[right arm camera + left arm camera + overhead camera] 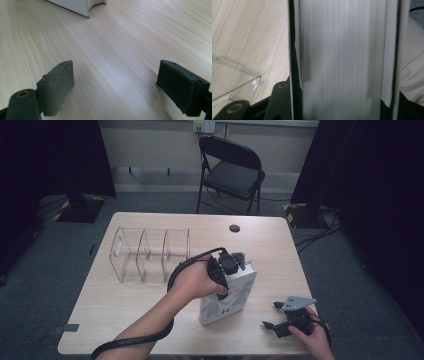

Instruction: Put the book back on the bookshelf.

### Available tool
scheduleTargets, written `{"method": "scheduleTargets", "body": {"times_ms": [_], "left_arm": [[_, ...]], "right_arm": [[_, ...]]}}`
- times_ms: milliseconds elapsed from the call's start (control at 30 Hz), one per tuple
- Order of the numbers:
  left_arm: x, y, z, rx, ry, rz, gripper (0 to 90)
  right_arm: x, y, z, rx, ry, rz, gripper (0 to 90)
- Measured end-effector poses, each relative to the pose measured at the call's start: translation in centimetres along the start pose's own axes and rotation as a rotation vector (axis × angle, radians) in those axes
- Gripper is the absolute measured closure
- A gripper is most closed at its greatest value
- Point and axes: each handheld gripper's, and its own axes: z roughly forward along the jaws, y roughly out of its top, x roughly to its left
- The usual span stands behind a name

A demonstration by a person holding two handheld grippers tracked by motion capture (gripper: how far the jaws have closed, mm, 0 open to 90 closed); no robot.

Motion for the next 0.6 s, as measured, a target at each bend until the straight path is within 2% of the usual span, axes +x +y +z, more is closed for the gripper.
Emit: {"method": "scheduleTargets", "body": {"times_ms": [100, 200, 300, 600], "left_arm": [[0.3, -0.4, -0.5, 0.009, 0.008, -0.012, 53.2], [0.6, -1.1, -1.1, -0.005, 0.017, -0.033, 53.2], [1.0, -1.5, -1.5, -0.021, 0.004, -0.057, 53.2], [1.9, -2.7, -2.2, -0.03, 0.006, -0.085, 53.1]], "right_arm": [[0.0, 0.0, 0.0, 0.0, 0.0, -0.001, 13.3], [0.0, 0.0, 0.0, 0.0, 0.0, -0.001, 13.3], [0.0, 0.0, 0.0, 0.001, -0.001, -0.001, 13.3], [0.0, 0.0, 0.0, -0.001, -0.001, 0.001, 13.3]]}}
